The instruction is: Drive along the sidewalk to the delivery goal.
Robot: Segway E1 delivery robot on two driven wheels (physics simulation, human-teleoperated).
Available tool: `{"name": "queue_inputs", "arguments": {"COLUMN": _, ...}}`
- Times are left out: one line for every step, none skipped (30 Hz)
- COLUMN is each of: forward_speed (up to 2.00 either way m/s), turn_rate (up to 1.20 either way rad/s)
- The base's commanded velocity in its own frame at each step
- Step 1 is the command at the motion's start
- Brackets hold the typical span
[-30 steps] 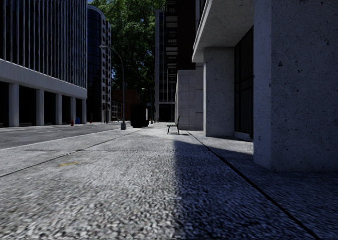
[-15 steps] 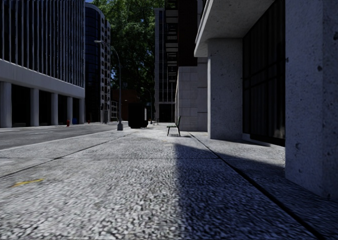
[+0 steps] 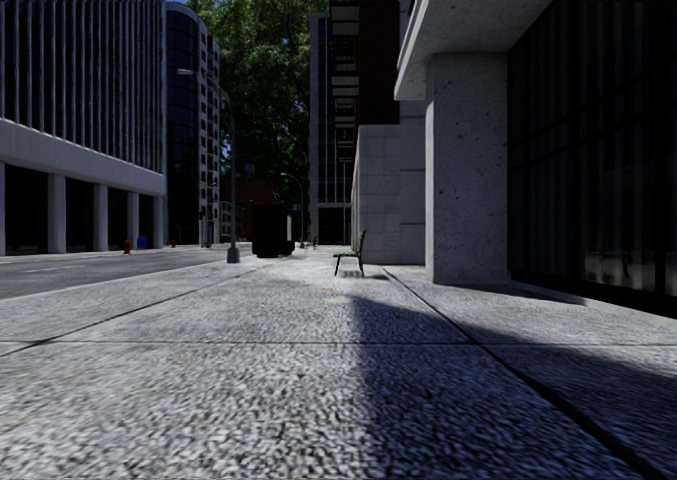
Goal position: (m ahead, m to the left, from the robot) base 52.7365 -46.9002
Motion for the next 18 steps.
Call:
{"name": "queue_inputs", "arguments": {"forward_speed": 1.98, "turn_rate": 0.23}}
{"name": "queue_inputs", "arguments": {"forward_speed": 1.98, "turn_rate": 0.23}}
{"name": "queue_inputs", "arguments": {"forward_speed": 1.98, "turn_rate": 0.25}}
{"name": "queue_inputs", "arguments": {"forward_speed": 1.98, "turn_rate": 0.26}}
{"name": "queue_inputs", "arguments": {"forward_speed": 1.98, "turn_rate": 0.26}}
{"name": "queue_inputs", "arguments": {"forward_speed": 1.98, "turn_rate": 0.26}}
{"name": "queue_inputs", "arguments": {"forward_speed": 1.98, "turn_rate": 0.26}}
{"name": "queue_inputs", "arguments": {"forward_speed": 1.98, "turn_rate": 0.26}}
{"name": "queue_inputs", "arguments": {"forward_speed": 1.98, "turn_rate": 0.26}}
{"name": "queue_inputs", "arguments": {"forward_speed": 1.98, "turn_rate": 0.26}}
{"name": "queue_inputs", "arguments": {"forward_speed": 1.98, "turn_rate": 0.27}}
{"name": "queue_inputs", "arguments": {"forward_speed": 1.98, "turn_rate": 0.31}}
{"name": "queue_inputs", "arguments": {"forward_speed": 1.98, "turn_rate": 0.35}}
{"name": "queue_inputs", "arguments": {"forward_speed": 1.98, "turn_rate": 0.35}}
{"name": "queue_inputs", "arguments": {"forward_speed": 1.98, "turn_rate": 0.36}}
{"name": "queue_inputs", "arguments": {"forward_speed": 1.98, "turn_rate": 0.36}}
{"name": "queue_inputs", "arguments": {"forward_speed": 1.98, "turn_rate": 0.36}}
{"name": "queue_inputs", "arguments": {"forward_speed": 1.98, "turn_rate": 0.36}}
